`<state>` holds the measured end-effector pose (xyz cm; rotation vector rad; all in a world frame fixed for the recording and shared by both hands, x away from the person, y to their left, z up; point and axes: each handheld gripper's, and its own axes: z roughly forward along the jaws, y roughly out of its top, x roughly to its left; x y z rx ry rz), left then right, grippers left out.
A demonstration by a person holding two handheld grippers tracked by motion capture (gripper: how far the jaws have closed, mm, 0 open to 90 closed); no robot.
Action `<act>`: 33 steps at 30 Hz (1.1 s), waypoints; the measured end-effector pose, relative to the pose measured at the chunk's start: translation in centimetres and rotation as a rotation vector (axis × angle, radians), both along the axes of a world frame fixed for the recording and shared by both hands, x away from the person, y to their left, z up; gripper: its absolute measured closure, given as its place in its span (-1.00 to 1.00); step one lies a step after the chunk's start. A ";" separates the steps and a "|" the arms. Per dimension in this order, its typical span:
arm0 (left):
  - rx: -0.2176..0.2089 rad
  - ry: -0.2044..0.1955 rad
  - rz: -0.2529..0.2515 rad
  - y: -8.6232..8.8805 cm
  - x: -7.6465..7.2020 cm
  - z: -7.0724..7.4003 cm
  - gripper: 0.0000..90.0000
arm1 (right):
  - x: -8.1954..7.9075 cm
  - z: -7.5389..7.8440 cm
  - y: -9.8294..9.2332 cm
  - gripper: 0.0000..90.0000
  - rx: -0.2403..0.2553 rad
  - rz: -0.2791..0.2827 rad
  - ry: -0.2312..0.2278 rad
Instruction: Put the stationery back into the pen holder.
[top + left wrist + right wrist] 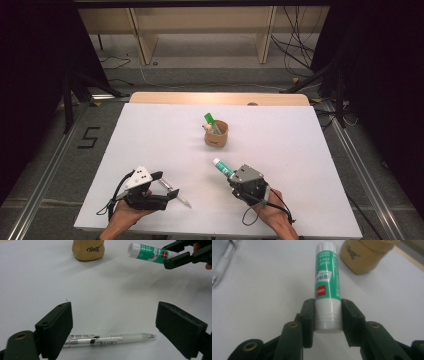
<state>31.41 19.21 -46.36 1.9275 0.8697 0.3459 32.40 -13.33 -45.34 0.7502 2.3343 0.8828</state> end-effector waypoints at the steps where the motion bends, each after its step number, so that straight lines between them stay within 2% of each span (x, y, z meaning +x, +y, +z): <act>1: 0.000 0.002 -0.002 0.0 0.0 0.0 -0.69 | -0.2 0.0 0.1 0.46 -0.014 0.022 -0.015; 5: -0.001 0.019 -0.008 0.0 0.2 0.0 -0.69 | -1.1 -0.3 0.6 0.46 -0.139 0.111 -0.125; 9: 0.002 0.024 -0.024 -0.2 0.3 0.3 -0.69 | -2.0 -0.7 1.0 0.46 -0.229 0.190 -0.219; 11: 0.002 0.025 -0.036 -0.3 0.4 0.7 -0.69 | -2.5 -0.6 1.1 0.46 -0.253 0.208 -0.254; 14: 0.024 0.020 -0.058 -0.4 0.6 1.3 -0.69 | -2.9 -0.6 1.2 0.46 -0.299 0.246 -0.304; 16: 0.052 0.009 -0.066 -0.5 0.8 1.7 -0.69 | -3.1 -0.7 1.3 0.46 -0.320 0.255 -0.317; 21: 0.082 0.000 -0.098 -0.9 1.5 3.0 -0.69 | -3.4 -1.0 1.5 0.46 -0.359 0.293 -0.371; 30: 0.130 -0.008 -0.173 -2.5 2.4 4.9 -0.69 | -4.8 -1.5 2.0 0.46 -0.457 0.397 -0.540; 33: 0.159 -0.005 -0.213 -3.4 2.5 5.3 -0.69 | -5.2 -1.8 2.1 0.46 -0.472 0.428 -0.577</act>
